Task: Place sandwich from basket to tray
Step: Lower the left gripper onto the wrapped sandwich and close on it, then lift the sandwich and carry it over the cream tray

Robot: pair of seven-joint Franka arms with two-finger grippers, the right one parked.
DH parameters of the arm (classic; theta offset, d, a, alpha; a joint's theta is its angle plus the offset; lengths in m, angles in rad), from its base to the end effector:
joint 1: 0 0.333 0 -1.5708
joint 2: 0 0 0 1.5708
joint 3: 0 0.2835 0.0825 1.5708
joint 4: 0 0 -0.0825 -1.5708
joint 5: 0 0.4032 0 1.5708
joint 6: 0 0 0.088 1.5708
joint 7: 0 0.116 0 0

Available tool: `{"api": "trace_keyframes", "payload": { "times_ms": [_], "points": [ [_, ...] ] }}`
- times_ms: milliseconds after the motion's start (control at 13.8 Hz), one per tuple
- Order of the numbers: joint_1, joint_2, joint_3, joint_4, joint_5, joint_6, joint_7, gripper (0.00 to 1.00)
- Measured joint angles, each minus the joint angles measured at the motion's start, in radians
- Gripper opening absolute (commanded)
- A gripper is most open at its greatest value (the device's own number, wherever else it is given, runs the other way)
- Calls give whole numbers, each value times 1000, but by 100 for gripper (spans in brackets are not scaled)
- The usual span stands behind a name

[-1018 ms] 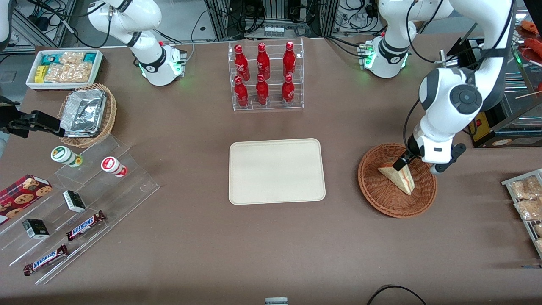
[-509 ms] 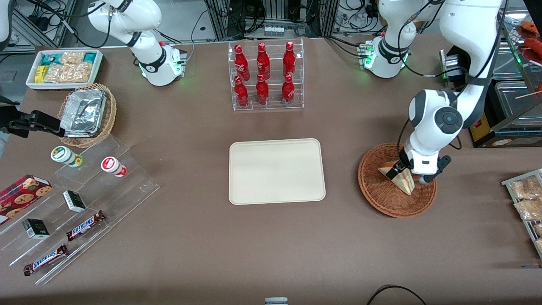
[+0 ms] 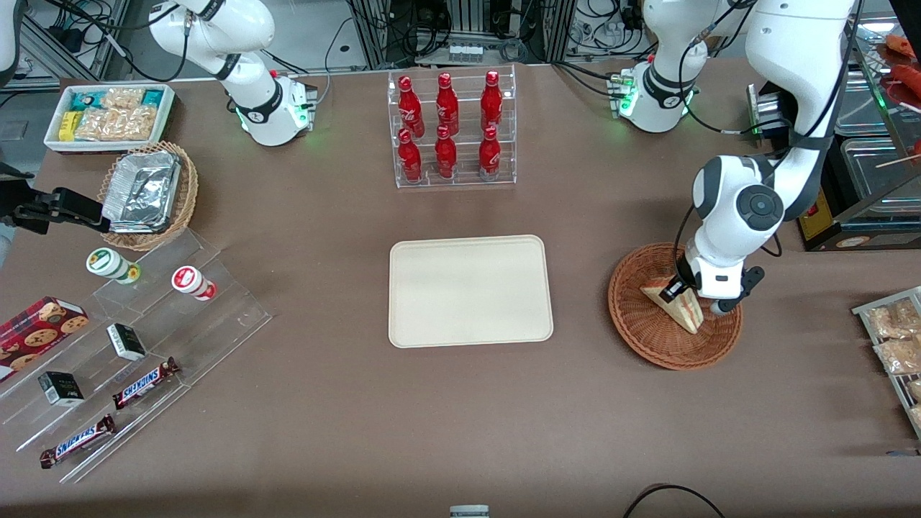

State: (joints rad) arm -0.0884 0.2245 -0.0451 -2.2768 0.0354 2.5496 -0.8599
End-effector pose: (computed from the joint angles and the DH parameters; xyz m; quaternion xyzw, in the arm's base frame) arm 0.5391 -0.0734 0.2055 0.9393 0.3423 0.0239 0.0070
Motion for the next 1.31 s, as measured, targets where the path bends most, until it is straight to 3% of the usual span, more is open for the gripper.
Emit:
{"api": "trace_keyframes", "payload": {
  "times_ms": [218, 436, 582, 1018, 1309],
  "points": [
    [-3, -91, -12, 66, 26, -214, 0, 0],
    [-15, -165, -99, 290, 28, -567, 0, 0],
    [-44, -142, -178, 435, 27, -663, -5, 0],
    [-261, 184, -260, 673, 27, -609, -3, 0],
    [-390, 397, -263, 793, 96, -512, -4, 0]
  ]
}}
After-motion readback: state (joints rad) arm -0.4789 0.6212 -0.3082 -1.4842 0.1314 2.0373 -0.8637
